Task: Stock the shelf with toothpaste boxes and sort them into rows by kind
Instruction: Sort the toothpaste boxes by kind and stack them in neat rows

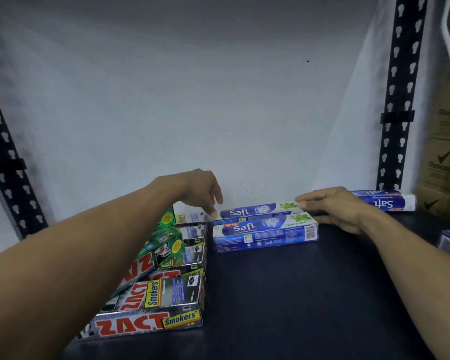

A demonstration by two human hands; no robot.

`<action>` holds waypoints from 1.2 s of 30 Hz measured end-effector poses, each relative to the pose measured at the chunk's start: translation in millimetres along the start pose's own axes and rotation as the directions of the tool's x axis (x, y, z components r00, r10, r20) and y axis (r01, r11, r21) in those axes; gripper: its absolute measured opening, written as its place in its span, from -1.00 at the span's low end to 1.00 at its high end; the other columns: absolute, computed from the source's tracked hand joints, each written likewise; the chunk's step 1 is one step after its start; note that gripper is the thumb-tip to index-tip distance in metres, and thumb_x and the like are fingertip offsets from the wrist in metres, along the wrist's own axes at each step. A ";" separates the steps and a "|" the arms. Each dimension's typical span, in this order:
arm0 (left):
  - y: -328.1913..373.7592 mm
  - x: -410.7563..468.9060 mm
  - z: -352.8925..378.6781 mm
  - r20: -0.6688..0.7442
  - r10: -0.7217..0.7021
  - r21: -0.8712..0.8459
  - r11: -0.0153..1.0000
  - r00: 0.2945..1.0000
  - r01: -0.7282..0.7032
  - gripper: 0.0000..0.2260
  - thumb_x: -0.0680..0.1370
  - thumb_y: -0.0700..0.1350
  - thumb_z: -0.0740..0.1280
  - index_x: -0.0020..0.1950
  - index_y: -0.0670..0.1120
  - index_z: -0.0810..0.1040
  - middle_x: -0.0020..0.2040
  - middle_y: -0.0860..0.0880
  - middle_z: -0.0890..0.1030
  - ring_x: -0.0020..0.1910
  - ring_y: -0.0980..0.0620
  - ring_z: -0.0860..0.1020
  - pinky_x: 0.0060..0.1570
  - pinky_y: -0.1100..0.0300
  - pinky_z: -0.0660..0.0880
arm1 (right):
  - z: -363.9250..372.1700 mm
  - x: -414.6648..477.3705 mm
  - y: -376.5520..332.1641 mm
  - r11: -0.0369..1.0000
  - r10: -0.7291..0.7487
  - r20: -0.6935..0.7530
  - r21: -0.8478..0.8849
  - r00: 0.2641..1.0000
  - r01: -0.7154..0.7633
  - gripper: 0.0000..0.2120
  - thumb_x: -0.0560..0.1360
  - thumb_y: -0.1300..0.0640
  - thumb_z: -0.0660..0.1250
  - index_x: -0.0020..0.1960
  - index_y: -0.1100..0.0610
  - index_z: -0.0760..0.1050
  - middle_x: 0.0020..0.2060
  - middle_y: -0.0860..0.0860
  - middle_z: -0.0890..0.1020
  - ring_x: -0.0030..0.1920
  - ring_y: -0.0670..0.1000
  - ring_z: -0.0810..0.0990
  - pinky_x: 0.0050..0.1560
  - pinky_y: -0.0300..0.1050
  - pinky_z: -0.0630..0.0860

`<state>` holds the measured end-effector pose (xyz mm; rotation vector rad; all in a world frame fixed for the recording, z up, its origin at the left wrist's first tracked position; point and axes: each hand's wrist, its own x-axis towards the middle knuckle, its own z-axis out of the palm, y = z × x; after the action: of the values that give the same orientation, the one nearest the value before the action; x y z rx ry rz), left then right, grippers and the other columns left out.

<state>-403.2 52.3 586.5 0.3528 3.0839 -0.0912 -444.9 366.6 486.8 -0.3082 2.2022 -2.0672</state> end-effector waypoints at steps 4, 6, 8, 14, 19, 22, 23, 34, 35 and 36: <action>4.1 4.6 0.8 0.056 0.004 0.014 1.000 0.998 -0.004 -0.57 0.42 -0.03 0.57 0.28 0.01 0.64 0.15 0.03 0.69 0.11 0.04 0.62 0.18 0.05 0.52 | 0.3 2.1 0.8 0.999 -0.008 -0.002 -0.048 1.000 0.008 -0.78 0.44 0.35 0.47 0.09 0.28 0.66 -0.04 0.16 0.74 -0.04 0.08 0.74 -0.12 -0.14 0.69; 4.6 6.4 2.8 0.060 0.005 0.023 1.000 0.998 -0.006 -0.58 0.42 -0.06 0.57 0.27 0.00 0.65 0.13 0.02 0.70 0.11 0.04 0.62 0.21 0.01 0.52 | 1.8 2.0 -0.1 0.998 -0.011 -0.006 -0.055 1.000 0.011 -0.79 0.44 0.34 0.48 0.07 0.27 0.66 -0.07 0.15 0.74 -0.05 0.08 0.74 -0.14 -0.13 0.69; 4.3 8.2 5.3 0.063 0.004 0.017 1.000 0.998 -0.006 -0.60 0.41 -0.08 0.58 0.25 0.00 0.66 0.12 0.02 0.71 0.09 0.05 0.63 0.21 -0.01 0.53 | 2.3 1.1 0.0 0.998 -0.015 -0.015 -0.056 1.000 0.015 -0.80 0.44 0.33 0.48 0.06 0.26 0.67 -0.09 0.14 0.75 -0.08 0.07 0.74 -0.18 -0.15 0.68; -0.7 11.3 7.2 0.053 0.030 0.001 1.000 0.998 -0.030 -0.66 0.43 -0.10 0.56 0.19 0.00 0.69 0.06 0.04 0.73 -0.02 0.14 0.63 0.06 0.14 0.54 | 4.7 0.9 1.6 0.997 -0.037 -0.032 -0.063 0.999 0.034 -0.80 0.43 0.32 0.49 0.05 0.25 0.67 -0.12 0.12 0.75 -0.10 0.05 0.75 -0.16 -0.14 0.69; -3.1 12.8 8.9 0.039 0.038 0.007 0.999 0.999 -0.038 -0.69 0.42 -0.10 0.57 0.16 0.02 0.71 0.02 0.06 0.73 0.00 0.12 0.64 0.00 0.16 0.51 | 4.7 0.7 3.2 0.996 -0.051 -0.037 -0.072 0.998 0.048 -0.82 0.45 0.32 0.49 0.05 0.24 0.67 -0.10 0.12 0.75 -0.06 0.07 0.74 -0.09 -0.11 0.69; -2.5 12.3 9.4 0.037 0.039 0.006 0.999 0.999 -0.039 -0.69 0.43 -0.10 0.56 0.17 0.01 0.70 0.03 0.05 0.73 0.01 0.13 0.64 -0.01 0.16 0.51 | 4.9 1.4 4.8 0.995 -0.055 -0.046 -0.081 0.997 0.051 -0.82 0.45 0.31 0.49 0.05 0.22 0.68 -0.09 0.11 0.75 -0.06 0.07 0.74 -0.03 -0.08 0.68; -2.5 12.0 9.8 0.034 0.040 0.002 0.999 0.999 -0.040 -0.69 0.43 -0.10 0.56 0.17 0.00 0.70 0.03 0.05 0.73 0.00 0.13 0.63 -0.02 0.16 0.50 | 5.2 1.5 5.0 0.995 -0.056 -0.049 -0.082 0.997 0.052 -0.82 0.45 0.31 0.49 0.05 0.22 0.68 -0.09 0.11 0.75 -0.05 0.07 0.74 -0.02 -0.07 0.68; 3.3 -5.4 11.9 -0.082 0.045 0.031 0.999 0.996 -0.042 -0.73 0.48 -0.02 0.52 0.15 -0.04 0.68 0.05 0.02 0.71 0.01 0.06 0.64 0.10 0.06 0.58 | 4.0 -18.7 1.0 0.996 -0.086 -0.128 -0.015 0.988 0.084 -0.87 0.50 0.30 0.45 0.05 0.26 0.66 -0.09 0.17 0.74 -0.10 0.04 0.74 -0.22 -0.16 0.66; 6.7 -9.9 10.1 -0.108 0.057 0.031 0.998 0.993 -0.054 -0.75 0.49 -0.01 0.51 0.13 -0.04 0.69 0.02 0.02 0.70 -0.02 0.07 0.63 0.09 0.05 0.58 | 1.5 -22.6 -0.3 0.997 -0.082 -0.126 -0.016 0.989 0.081 -0.87 0.50 0.29 0.45 0.04 0.25 0.66 -0.09 0.17 0.74 -0.09 0.05 0.74 -0.19 -0.11 0.66; 10.6 -14.9 7.6 -0.126 0.073 0.035 0.997 0.989 -0.069 -0.76 0.50 0.01 0.50 0.12 -0.04 0.69 -0.01 0.04 0.70 -0.04 0.08 0.62 0.08 0.05 0.58 | -0.9 -27.0 -1.1 0.997 -0.075 -0.108 -0.015 0.991 0.074 -0.87 0.49 0.28 0.45 0.04 0.25 0.66 -0.08 0.16 0.74 -0.05 0.06 0.73 -0.12 -0.05 0.67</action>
<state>-386.0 58.8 578.9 0.4882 3.1947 -0.1182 -418.7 373.4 486.3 -0.2904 2.2985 -2.1597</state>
